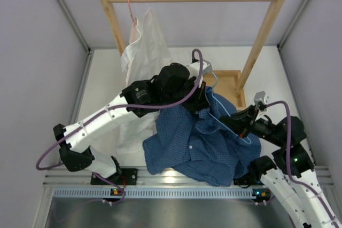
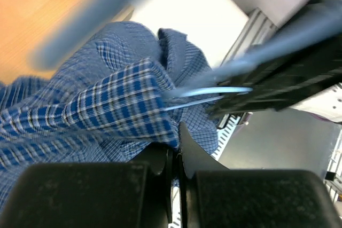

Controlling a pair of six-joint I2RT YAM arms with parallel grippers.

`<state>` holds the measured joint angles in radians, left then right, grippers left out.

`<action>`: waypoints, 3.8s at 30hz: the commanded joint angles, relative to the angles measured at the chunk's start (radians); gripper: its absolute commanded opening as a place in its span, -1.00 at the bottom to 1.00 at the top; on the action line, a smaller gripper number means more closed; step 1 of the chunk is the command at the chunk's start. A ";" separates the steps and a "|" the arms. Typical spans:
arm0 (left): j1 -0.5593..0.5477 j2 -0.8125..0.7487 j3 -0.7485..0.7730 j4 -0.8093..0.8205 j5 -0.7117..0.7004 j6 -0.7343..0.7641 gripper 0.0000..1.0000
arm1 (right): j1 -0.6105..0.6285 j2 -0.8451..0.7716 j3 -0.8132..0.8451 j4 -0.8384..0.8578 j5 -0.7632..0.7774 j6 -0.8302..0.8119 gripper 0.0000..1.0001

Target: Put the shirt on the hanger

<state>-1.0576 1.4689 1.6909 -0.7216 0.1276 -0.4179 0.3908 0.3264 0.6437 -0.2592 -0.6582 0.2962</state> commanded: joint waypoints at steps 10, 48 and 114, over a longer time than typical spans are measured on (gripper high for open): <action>-0.140 0.033 0.184 -0.012 0.003 0.047 -0.85 | 0.013 -0.076 -0.134 0.428 0.044 0.181 -1.00; -0.139 -0.150 0.101 0.024 0.208 0.875 0.83 | 0.013 -0.368 -0.158 0.316 -0.099 0.219 -1.00; -0.139 -0.202 -0.184 0.409 0.529 0.656 -0.54 | 0.011 -0.279 -0.072 0.298 -0.345 0.175 -1.00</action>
<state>-1.1919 1.2770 1.5261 -0.4232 0.6064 0.2596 0.3908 0.0479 0.5755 -0.0898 -0.9966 0.4759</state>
